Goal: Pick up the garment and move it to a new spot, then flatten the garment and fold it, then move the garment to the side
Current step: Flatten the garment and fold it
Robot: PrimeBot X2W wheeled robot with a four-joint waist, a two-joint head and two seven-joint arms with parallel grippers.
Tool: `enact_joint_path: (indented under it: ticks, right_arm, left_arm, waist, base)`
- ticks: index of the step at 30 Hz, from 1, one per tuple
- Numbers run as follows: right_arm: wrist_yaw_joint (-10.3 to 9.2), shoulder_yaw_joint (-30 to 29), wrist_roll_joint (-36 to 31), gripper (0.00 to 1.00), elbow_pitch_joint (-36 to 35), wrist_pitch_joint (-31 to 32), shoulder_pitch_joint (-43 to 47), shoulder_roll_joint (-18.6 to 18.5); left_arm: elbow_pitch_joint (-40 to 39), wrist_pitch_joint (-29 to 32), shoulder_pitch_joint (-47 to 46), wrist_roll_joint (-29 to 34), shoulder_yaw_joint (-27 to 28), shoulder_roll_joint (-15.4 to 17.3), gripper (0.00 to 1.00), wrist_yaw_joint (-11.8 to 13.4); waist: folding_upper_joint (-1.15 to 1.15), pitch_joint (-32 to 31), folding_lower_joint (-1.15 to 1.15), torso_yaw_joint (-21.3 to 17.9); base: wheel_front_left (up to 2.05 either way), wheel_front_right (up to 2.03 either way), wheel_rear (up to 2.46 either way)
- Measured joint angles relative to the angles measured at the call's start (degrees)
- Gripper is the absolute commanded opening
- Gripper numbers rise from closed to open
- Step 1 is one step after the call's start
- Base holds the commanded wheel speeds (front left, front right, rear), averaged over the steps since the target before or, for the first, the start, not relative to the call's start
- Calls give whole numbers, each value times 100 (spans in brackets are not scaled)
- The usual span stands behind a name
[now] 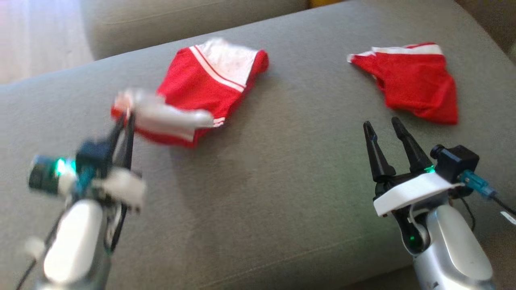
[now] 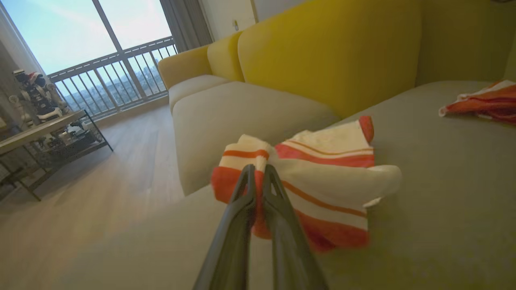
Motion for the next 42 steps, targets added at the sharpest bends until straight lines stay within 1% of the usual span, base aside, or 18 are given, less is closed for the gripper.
enact_joint_path:
  ticks: [2,3,5,9,10,12,13,17,21,23,26,30,32,34,38,42]
  right_arm:
    - [0,18,-44,100,10,0,30,1]
    - [0,35,-90,100,46,0,64,4]
    - [0,35,-134,100,102,0,92,3]
    - [0,74,-190,100,178,0,96,3]
    - [0,74,-190,100,178,0,96,3]
    - [0,94,-226,100,223,0,96,4]
    - [0,99,-243,100,246,0,96,3]
    - [0,109,-287,100,277,26,97,4]
    - [0,99,-289,100,289,64,120,2]
    - [0,101,-289,100,281,68,156,3]
    - [0,93,-279,100,237,68,244,3]
    - [0,67,-201,100,135,66,341,3]
    - [0,67,-153,100,122,59,403,3]
    - [0,83,-124,100,125,58,503,3]
    - [0,97,-123,100,131,58,628,4]
    - [0,134,-123,100,110,58,625,7]
  left_arm:
    - [-2,0,443,0,5,60,0,67]
    - [-22,0,768,0,18,100,0,179]
    - [-22,0,1015,0,23,115,0,241]
    - [-7,0,1400,0,-62,111,0,237]
    - [-7,0,1400,0,-62,111,2,237]
    - [127,7,1578,1,-221,85,96,213]
    - [216,49,1656,15,-305,74,100,159]
    - [452,48,1764,16,-358,-34,100,190]
    - [312,45,1750,-170,-174,-185,100,368]
    - [52,42,1738,-272,-15,-258,100,522]
    - [-731,37,1738,-456,348,-405,100,711]
    - [-1686,34,1827,-614,806,-653,100,844]
    - [-2006,3,2002,-614,971,-757,100,844]
    - [-2106,-2,2273,-620,1039,-857,100,832]
    - [-2014,-2,2693,-595,1053,-955,100,631]
    - [-1855,-2,2573,-335,988,-954,100,478]
  waist:
    - [0,-20,0,141]
    - [0,-40,0,275]
    - [0,-59,0,403]
    - [0,-90,0,614]
    - [0,-90,0,614]
    - [0,-123,0,694]
    - [0,-143,0,726]
    - [0,-245,0,798]
    - [0,-353,0,838]
    - [0,-395,0,859]
    - [0,-456,0,884]
    - [0,-508,0,895]
    - [0,-521,0,902]
    - [0,-526,0,911]
    - [0,-527,0,944]
    - [0,-490,0,920]
  base:
    - [0,0,0]
    - [0,0,0]
    - [0,0,0]
    - [0,0,0]
    - [0,0,0]
    - [0,0,0]
    - [0,0,0]
    - [0,0,0]
    - [0,0,0]
    - [0,0,0]
    - [0,0,0]
    - [0,0,0]
    - [0,0,0]
    - [0,0,0]
    - [0,0,0]
    - [0,0,0]
